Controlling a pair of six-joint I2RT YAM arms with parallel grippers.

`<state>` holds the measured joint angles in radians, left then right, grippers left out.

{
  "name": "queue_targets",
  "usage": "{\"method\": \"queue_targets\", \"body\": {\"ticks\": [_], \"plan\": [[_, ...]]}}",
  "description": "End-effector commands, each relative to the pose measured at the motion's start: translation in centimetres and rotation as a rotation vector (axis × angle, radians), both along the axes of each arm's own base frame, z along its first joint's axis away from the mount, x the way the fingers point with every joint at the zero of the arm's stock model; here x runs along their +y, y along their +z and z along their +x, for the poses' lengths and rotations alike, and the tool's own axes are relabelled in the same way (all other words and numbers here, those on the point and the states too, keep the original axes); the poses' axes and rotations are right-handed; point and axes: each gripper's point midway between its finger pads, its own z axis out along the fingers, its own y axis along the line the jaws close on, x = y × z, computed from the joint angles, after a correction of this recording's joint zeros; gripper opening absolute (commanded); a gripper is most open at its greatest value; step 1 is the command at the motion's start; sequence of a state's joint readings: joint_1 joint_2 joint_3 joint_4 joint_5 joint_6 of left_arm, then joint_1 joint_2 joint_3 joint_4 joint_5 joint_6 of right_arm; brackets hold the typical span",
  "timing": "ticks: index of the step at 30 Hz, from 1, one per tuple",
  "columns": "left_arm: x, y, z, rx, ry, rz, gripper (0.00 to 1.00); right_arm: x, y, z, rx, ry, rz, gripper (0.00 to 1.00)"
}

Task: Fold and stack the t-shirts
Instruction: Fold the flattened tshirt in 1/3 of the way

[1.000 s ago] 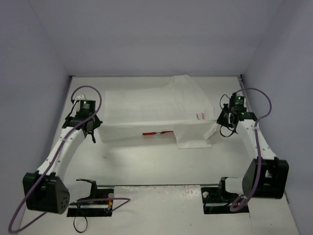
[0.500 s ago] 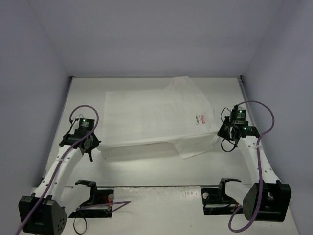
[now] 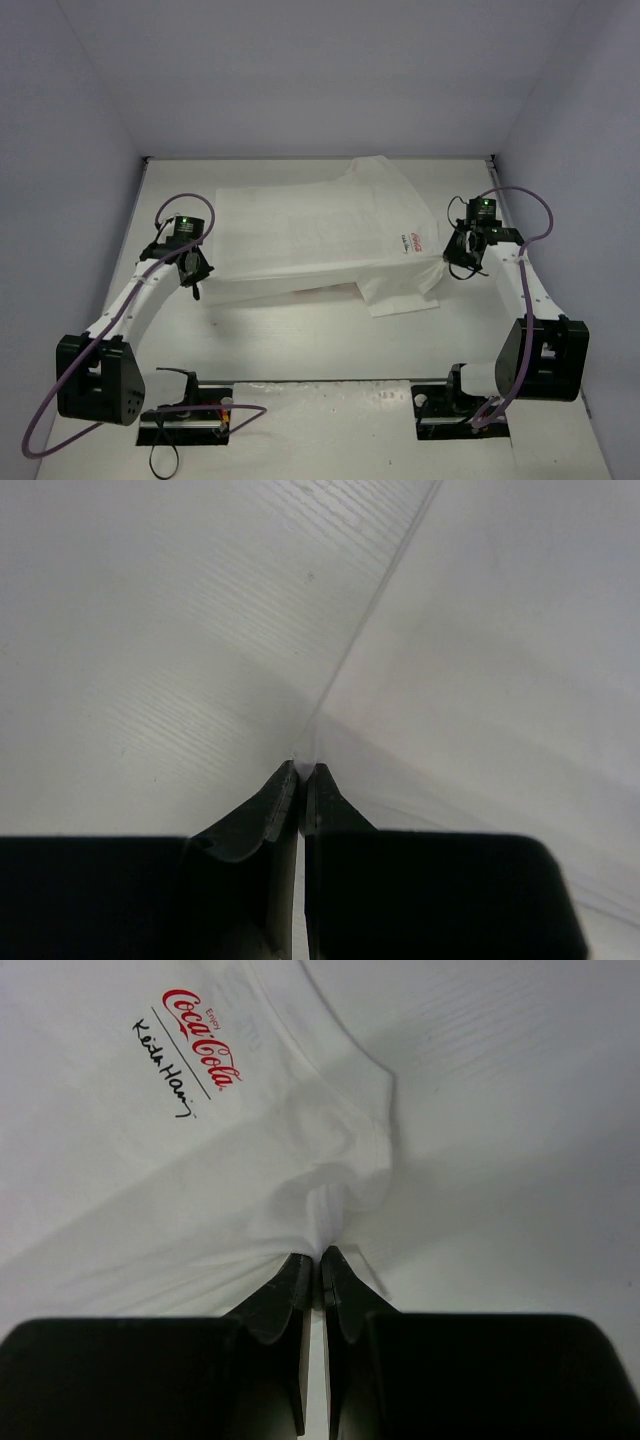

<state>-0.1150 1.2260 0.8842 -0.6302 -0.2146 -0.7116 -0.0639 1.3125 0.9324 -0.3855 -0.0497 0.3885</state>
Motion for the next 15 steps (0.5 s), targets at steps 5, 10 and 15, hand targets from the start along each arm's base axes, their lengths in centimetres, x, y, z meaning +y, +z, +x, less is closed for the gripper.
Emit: {"method": "queue_targets", "body": {"ticks": [5, 10, 15], "plan": [[1.9, 0.8, 4.6, -0.031, 0.020, 0.120, 0.00, -3.6, 1.0, 4.0, -0.038, -0.083, -0.145, 0.00], [1.7, -0.1, 6.2, -0.012, 0.001, 0.138, 0.00, -3.5, -0.9, 4.5, -0.011, -0.102, -0.135, 0.00], [1.7, -1.0, 7.9, 0.012, -0.003, 0.154, 0.00, -3.8, -2.8, 5.3, 0.018, -0.126, -0.141, 0.00]]}}
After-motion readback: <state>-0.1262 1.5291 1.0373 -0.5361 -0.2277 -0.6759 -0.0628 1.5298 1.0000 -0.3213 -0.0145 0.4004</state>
